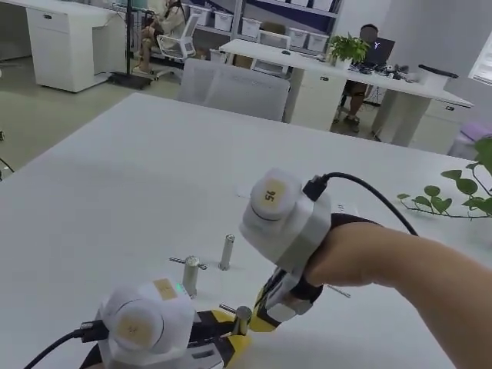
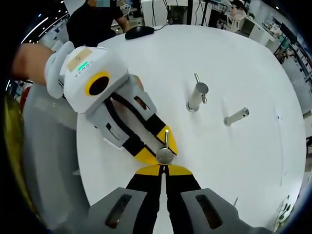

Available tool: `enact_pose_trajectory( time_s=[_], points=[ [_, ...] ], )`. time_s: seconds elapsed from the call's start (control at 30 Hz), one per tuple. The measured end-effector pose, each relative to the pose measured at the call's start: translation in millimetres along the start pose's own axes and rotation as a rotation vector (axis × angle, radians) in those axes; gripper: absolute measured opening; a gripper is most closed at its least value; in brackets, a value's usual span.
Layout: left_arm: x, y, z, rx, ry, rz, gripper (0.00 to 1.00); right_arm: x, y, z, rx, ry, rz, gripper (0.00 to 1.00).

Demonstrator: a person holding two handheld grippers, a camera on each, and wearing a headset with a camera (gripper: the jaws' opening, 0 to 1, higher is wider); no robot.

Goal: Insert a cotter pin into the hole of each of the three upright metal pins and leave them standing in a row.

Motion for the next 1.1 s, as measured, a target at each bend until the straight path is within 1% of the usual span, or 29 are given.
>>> enact_pose_trajectory(
  time_s=[0.87, 1.1],
  points=[
    [-0.4, 0.0, -0.5, 0.007, 0.0, 0.008, 0.11, 0.9, 0.5, -0.4, 0.009, -0.013, 0.024, 0.08],
    [0.3, 0.1, -0.7, 0.008, 0.0, 0.008, 0.11, 0.7, 0.7, 0.3, 0.019, -0.015, 0.031, 0.12]
  ],
)
Point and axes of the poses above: the centre of the closed fingertips' face, and the gripper's own axes: z roughly backward along the fingers, x roughly to its right, y roughly out of its top, the point moved 4 cm from there along z, roughly backward along the fingers, and after that the axes turned 15 degrees about -x, right-handed, at the moved point
